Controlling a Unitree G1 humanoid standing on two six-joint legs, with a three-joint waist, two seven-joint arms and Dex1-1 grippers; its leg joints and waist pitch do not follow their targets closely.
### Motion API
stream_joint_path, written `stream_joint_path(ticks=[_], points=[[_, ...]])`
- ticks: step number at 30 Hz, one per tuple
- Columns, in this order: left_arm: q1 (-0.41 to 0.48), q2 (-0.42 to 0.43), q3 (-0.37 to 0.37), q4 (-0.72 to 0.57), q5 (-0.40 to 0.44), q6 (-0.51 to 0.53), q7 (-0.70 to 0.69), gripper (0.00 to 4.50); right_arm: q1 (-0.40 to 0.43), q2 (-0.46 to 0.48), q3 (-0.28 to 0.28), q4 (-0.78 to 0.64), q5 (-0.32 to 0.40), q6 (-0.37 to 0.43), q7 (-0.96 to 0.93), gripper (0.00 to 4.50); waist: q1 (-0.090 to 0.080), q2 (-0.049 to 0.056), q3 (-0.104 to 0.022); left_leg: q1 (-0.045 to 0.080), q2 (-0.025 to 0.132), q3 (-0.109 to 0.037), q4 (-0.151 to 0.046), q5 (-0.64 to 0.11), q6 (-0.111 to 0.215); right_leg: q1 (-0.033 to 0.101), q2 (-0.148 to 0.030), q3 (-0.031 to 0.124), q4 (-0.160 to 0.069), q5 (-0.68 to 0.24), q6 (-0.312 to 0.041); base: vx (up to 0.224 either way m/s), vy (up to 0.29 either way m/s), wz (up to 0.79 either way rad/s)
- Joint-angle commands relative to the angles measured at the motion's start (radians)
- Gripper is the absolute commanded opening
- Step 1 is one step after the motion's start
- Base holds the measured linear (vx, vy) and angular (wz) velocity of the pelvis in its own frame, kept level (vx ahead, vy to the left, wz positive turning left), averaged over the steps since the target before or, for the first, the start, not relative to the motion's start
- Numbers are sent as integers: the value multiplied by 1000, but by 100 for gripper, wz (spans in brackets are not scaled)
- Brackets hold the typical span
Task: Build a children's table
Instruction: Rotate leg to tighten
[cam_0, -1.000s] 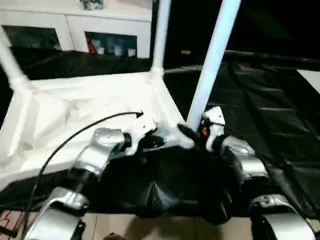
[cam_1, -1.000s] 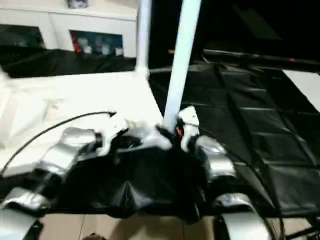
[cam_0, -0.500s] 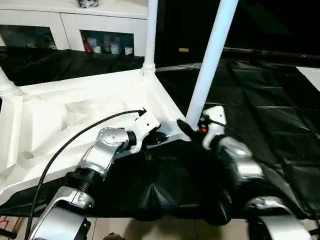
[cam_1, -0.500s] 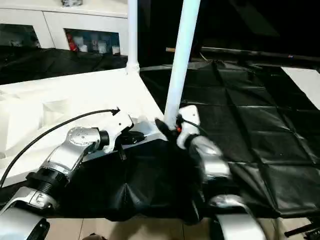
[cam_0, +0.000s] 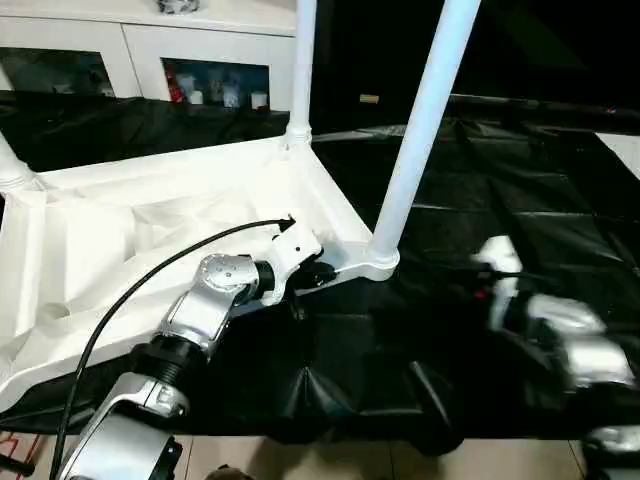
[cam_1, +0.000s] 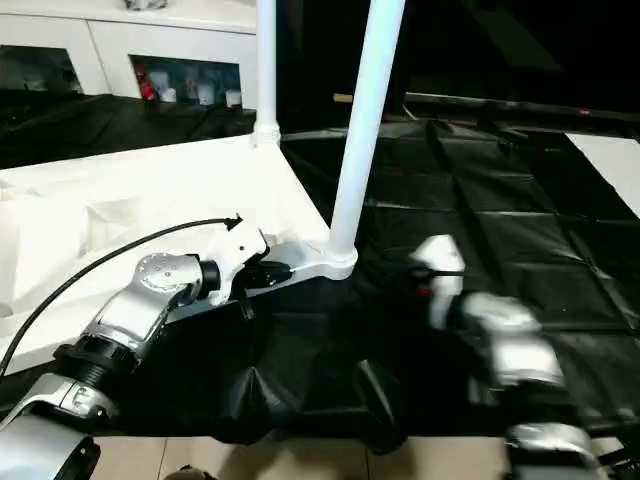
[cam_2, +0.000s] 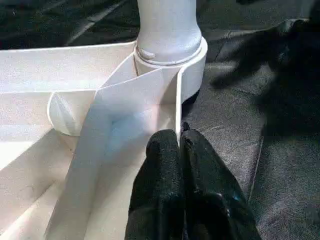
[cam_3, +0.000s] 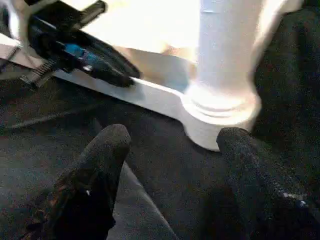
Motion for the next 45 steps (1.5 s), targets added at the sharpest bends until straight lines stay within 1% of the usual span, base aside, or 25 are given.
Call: stream_joint_path(ticks=[1,2,3,5,8,10,11,14,15,16,17,18,19,21,23,25,27,28,31,32,33,34,37,43,45], points=[[2,-23,18,-68,-62,-18,-17,0,-1,21,23,-47,24,25,13,318,8,-23,-65,5,7,9,-50,-199,88,51,-50,33,-76,-213,-196,0,0,0],[3,-24,20,-71,-65,-14,-17,44,-1,25,25,-51,26,28,14,319,12,-17,-67,6,8,8,-49,-191,87,50,-52,34,-71,-199,-203,0,0,0],[5,-21,21,-78,-72,0,-27,55,-1,33,31,-56,29,33,17,319,11,-24,-68,5,10,9,-49,-185,88,50,-51,34,-70,-186,-206,0,0,0],[19,-6,27,-119,-83,30,-39,53,-5,61,53,-52,25,36,16,319,18,-25,-66,7,14,8,-50,-169,82,48,-52,33,-62,-147,-227,0,0,0],[64,31,64,-249,-126,117,-51,93,-28,124,79,-34,6,23,-28,319,17,-19,-63,8,14,8,-55,-194,67,45,-51,34,-63,-149,-230,0,0,0],[93,64,81,-314,-142,158,-64,96,-53,160,70,0,-7,-13,-79,319,14,-19,-62,11,15,6,-59,-215,41,45,-53,35,-62,-165,-227,0,0,0],[109,83,91,-346,-150,183,-69,123,-66,178,65,18,-14,-29,-113,319,11,-17,-61,11,14,5,-60,-218,35,45,-52,35,-63,-174,-224,0,0,0],[196,160,139,-508,-214,284,-100,139,-82,232,58,33,-2,-38,-165,319,7,-12,-59,14,14,6,-64,-237,11,44,-50,38,-61,-191,-214,0,0,0],[196,160,139,-508,-214,284,-100,140,-82,232,58,33,-2,-38,-165,319,5,-12,-58,13,14,5,-64,-239,9,44,-50,38,-60,-190,-212,0,0,0],[266,192,173,-620,-249,334,-94,150,-81,261,67,32,3,-35,-179,319,5,-12,-58,17,12,7,-63,-244,10,41,-45,38,-65,-193,-208,0,0,0],[295,202,187,-662,-258,352,-88,167,-81,273,69,35,2,-38,-188,319,7,-13,-61,19,17,6,-62,-244,5,42,-50,39,-57,-173,-217,0,0,0],[321,211,197,-697,-260,364,-81,179,-82,286,70,38,3,-40,-198,319,0,-11,-54,7,16,3,-71,-249,6,45,-47,37,-58,-182,-215,0,0,0],[375,224,212,-745,-251,376,-66,182,-85,315,69,51,-2,-57,-234,319,2,-13,-58,16,16,5,-68,-260,3,41,-47,38,-61,-194,-211,0,0,0],[429,237,227,-789,-246,401,-51,185,-95,348,61,78,-7,-82,-281,319,-1,-10,-53,15,14,5,-71,-273,-1,38,-44,39,-65,-214,-202,0,0,0],[477,252,243,-822,-241,425,-37,224,-116,384,36,124,-5,-109,-355,319,-1,-8,-51,18,13,5,-73,-299,-9,34,-44,41,-69,-245,-191,0,0,0],[536,282,259,-867,-247,465,-28,227,-148,426,-8,185,3,-149,-468,319,-3,-7,-50,20,12,3,-75,-334,-25,32,-44,41,-72,-290,-177,0,0,0],[544,288,261,-871,-247,468,-30,235,-154,432,-17,194,6,-155,-487,319,-4,-6,-48,20,11,1,-77,-346,-29,30,-44,41,-73,-312,-166,0,0,0],[574,308,268,-896,-255,486,-29,254,-171,449,-44,220,12,-174,-546,319,-2,-1,-48,27,11,2,-75,-360,-35,23,-41,43,-75,-307,-157,0,0,0],[647,363,268,-908,-221,483,-26,269,-234,483,-152,305,85,-196,-700,319,-8,-2,-49,21,7,-2,-78,-385,-45,27,-39,41,-72,-325,-140,0,0,0],[662,371,270,-906,-208,480,-21,282,-250,486,-169,326,98,-204,-720,319,-8,3,-51,27,9,-1,-76,-389,-47,22,-38,42,-71,-309,-141,0,0,0],[671,374,274,-907,-203,480,-15,282,-260,487,-173,338,102,-210,-727,319,-6,7,-49,28,9,-1,-75,-395,-48,20,-38,43,-72,-306,-141,0,0,0],[676,371,284,-912,-203,490,-3,307,-273,486,-175,357,102,-219,-737,319,-4,8,-50,29,9,0,-75,-397,-50,19,-36,43,-71,-292,-143,0,0,0],[684,376,293,-921,-205,505,9,314,-302,482,-196,397,113,-235,-767,319,-2,7,-50,26,7,-1,-76,-394,-50,23,-36,43,-68,-275,-148,0,0,0],[702,382,308,-914,-182,484,81,361,-373,436,-295,508,148,-294,-871,319,2,2,-53,25,6,2,-71,-373,-48,25,-36,43,-64,-256,-150,0,0,0],[701,377,312,-912,-175,473,96,393,-391,417,-317,534,160,-305,-888,319,6,4,-53,27,6,3,-69,-379,-48,23,-35,42,-64,-253,-150,0,0,0]])
